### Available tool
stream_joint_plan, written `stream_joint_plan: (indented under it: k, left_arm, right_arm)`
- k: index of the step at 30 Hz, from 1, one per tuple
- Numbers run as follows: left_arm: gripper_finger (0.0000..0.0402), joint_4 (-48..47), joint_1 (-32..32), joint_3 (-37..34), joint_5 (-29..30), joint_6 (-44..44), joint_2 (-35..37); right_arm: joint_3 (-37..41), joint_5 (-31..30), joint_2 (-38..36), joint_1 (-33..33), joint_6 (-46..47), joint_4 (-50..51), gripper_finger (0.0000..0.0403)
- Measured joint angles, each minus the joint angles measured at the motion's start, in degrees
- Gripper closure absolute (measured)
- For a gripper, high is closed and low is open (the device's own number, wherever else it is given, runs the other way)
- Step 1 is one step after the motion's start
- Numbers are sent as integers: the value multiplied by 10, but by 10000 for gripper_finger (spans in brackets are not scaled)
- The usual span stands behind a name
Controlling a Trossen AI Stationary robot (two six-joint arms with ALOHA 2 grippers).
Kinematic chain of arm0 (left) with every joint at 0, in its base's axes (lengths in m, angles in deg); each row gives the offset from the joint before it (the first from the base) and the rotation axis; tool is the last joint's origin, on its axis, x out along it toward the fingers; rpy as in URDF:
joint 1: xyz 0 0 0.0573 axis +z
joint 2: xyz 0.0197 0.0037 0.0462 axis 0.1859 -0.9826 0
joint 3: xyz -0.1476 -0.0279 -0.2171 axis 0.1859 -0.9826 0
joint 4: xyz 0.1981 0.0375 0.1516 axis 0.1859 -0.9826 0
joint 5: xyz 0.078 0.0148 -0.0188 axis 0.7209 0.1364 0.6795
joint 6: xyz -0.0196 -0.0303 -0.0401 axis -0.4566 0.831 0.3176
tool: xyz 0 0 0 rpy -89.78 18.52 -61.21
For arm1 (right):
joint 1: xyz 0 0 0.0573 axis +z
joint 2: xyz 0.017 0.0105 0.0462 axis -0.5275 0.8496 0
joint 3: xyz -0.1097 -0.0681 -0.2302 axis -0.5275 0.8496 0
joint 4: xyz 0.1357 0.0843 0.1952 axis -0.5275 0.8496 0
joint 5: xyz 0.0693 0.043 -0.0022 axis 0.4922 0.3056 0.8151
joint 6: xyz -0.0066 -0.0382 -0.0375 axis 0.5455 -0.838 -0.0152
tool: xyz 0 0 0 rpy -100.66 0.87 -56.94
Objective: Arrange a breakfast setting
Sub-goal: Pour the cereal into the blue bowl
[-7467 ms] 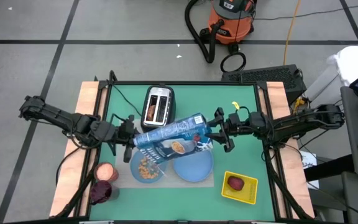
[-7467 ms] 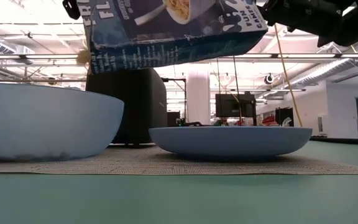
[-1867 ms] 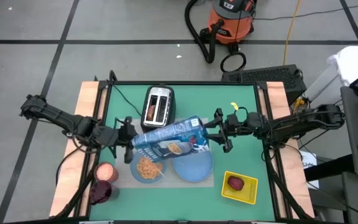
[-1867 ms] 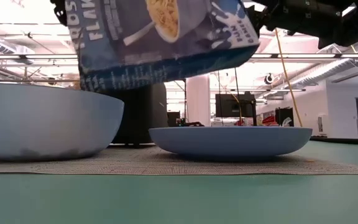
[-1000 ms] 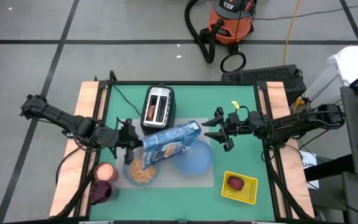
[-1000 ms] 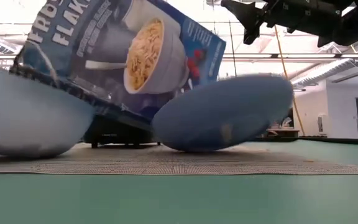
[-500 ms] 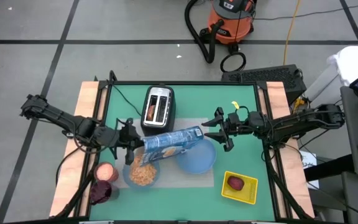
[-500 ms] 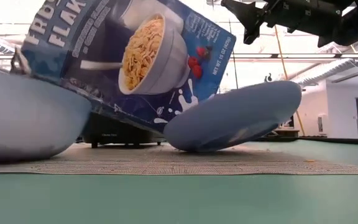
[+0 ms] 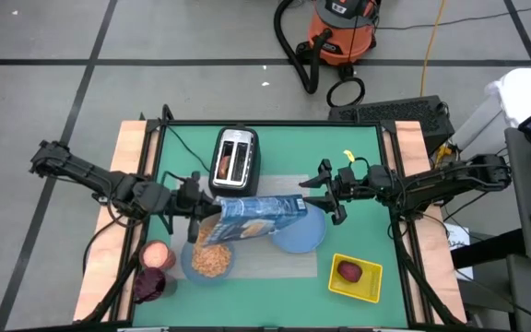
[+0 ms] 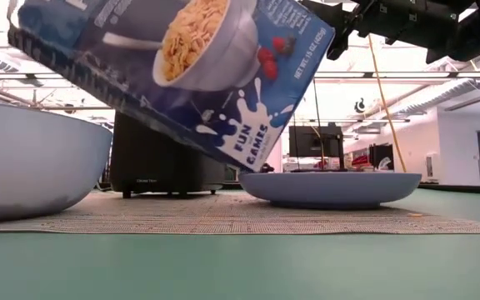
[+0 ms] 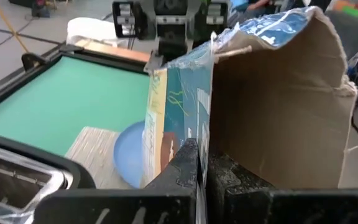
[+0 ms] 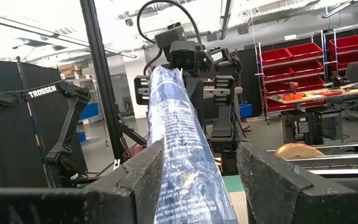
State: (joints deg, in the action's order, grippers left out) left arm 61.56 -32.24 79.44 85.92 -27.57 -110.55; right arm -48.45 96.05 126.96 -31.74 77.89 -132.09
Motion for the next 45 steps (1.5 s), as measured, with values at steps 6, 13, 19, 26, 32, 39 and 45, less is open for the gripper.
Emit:
stream_joint_plan:
  k: [6, 13, 19, 26, 32, 39, 45]
  left_arm:
    - [398, 35, 10, 0, 0, -1, 0]
    - [398, 82, 23, 0, 1, 1, 1]
    - [398, 114, 33, 0, 1, 24, 1]
    - [398, 122, 37, 0, 0, 47, 2]
    - [398, 124, 37, 0, 0, 63, 2]
    - [398, 143, 37, 0, 0, 67, 13]
    - [398, 171, 49, 0, -1, 95, 34]
  right_arm:
    - [0, 0, 0, 0, 0, 0, 211]
    - [0, 0, 0, 0, 0, 0, 211]
    - [0, 0, 0, 0, 0, 0, 211]
    - [0, 0, 0, 0, 0, 6, 211]
    - [1, 0, 0, -1, 0, 9, 211]
    - [1, 0, 0, -11, 0, -8, 211]
    - [1, 0, 0, -21, 0, -24, 211]
